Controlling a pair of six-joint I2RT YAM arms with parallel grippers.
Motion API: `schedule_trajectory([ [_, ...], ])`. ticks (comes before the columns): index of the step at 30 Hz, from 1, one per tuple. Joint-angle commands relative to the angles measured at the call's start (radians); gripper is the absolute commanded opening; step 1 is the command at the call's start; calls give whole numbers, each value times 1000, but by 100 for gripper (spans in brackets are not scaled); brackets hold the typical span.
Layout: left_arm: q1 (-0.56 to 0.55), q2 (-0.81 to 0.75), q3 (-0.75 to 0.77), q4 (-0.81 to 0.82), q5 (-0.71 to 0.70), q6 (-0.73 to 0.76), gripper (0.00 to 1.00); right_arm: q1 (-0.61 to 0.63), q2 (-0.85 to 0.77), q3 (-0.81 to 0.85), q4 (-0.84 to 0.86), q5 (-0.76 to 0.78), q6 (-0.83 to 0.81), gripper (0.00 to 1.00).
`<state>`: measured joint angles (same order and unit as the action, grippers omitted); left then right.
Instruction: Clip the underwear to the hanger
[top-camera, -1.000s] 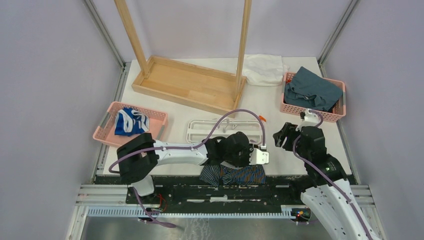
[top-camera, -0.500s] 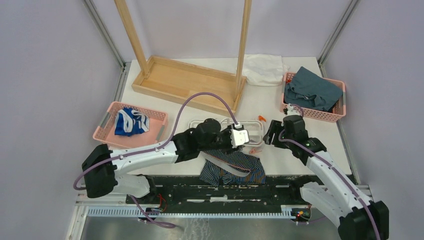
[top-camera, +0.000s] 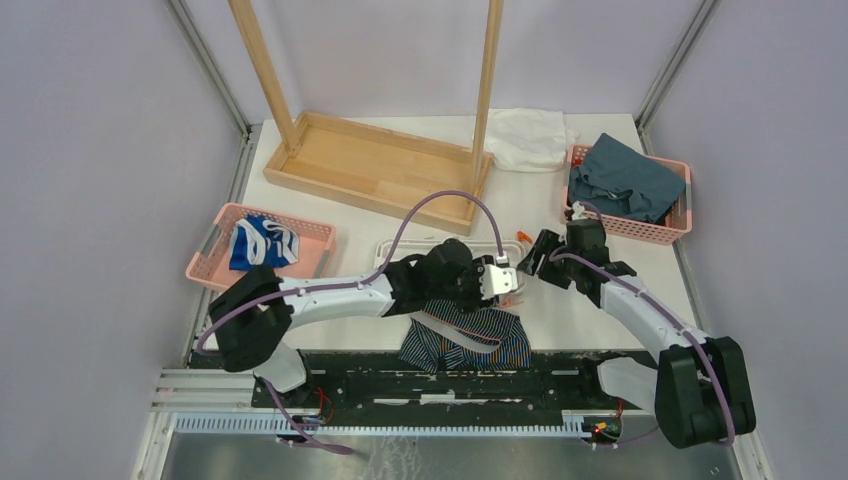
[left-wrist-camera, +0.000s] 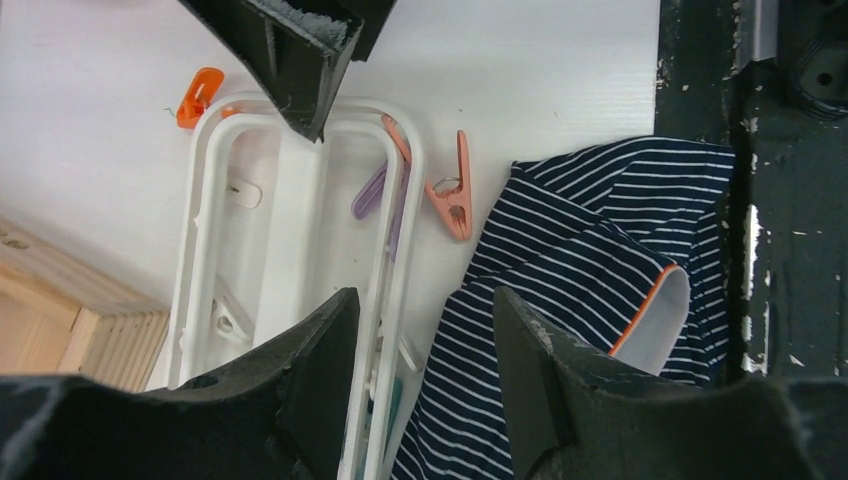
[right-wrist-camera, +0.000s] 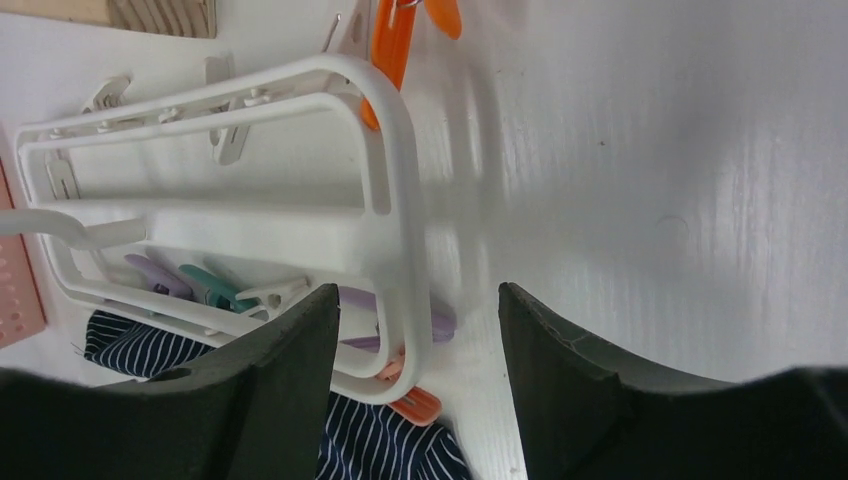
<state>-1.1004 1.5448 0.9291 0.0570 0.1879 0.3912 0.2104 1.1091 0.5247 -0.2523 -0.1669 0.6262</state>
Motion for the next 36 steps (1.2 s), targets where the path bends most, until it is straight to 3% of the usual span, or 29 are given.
schedule_trajectory([
  [1,8,68,88,15,33,76,59,-44,59,-22,150,-140,53,67],
  [8,11,182,168,-39,60,118,55,-62,67,-45,203,-259,101,63],
  [25,27,325,245,-108,67,173,40,-63,-150,-4,-12,-175,33,61],
  [28,28,336,253,-118,53,186,40,-64,-193,13,-68,-138,10,62],
  [32,28,331,250,-115,39,192,50,-63,-249,20,-120,-100,-10,62],
  [36,29,299,241,-99,45,187,52,-64,-281,21,-149,-88,-26,63],
])
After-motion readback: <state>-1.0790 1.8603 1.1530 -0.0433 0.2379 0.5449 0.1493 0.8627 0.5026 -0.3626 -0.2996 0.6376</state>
